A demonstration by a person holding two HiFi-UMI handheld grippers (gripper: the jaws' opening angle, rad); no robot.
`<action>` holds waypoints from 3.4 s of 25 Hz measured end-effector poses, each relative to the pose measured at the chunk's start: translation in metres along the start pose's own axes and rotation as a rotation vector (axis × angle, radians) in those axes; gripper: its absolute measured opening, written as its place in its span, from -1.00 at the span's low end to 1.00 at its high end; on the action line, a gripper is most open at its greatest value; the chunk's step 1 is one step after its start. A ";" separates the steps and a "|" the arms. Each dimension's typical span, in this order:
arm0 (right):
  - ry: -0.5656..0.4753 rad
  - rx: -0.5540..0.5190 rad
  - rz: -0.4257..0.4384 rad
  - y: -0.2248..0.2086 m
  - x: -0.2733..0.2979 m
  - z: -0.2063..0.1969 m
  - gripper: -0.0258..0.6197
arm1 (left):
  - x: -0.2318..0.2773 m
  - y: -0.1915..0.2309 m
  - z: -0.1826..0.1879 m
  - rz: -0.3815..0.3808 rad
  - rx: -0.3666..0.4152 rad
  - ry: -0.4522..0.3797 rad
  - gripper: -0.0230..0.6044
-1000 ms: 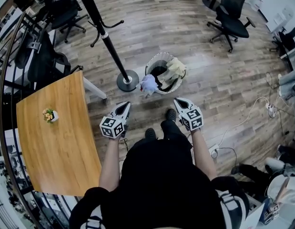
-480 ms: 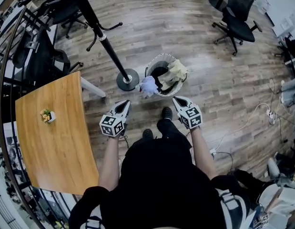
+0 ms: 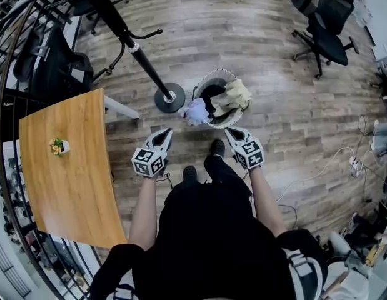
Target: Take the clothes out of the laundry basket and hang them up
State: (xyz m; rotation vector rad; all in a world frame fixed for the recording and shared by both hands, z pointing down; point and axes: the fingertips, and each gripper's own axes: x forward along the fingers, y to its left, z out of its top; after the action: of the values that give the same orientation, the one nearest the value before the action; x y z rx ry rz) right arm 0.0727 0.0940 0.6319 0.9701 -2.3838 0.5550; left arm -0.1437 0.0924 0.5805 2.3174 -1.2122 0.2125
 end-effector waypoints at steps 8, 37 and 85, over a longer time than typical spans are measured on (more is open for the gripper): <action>0.052 -0.027 0.090 -0.013 0.024 -0.004 -0.90 | 0.021 0.007 -0.003 0.072 -0.022 0.026 -0.86; 0.149 -0.085 0.283 -0.060 0.078 -0.044 -0.25 | 0.058 0.006 -0.066 0.243 -0.089 0.129 -0.44; 0.308 0.267 0.122 -0.054 0.344 -0.274 -0.45 | 0.199 0.173 -0.324 -0.007 -0.072 0.459 -0.40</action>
State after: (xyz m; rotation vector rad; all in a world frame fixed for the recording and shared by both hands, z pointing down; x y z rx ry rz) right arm -0.0195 0.0261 1.0599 0.7825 -2.1353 1.0129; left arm -0.1349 0.0315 0.9942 2.0559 -0.9598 0.6469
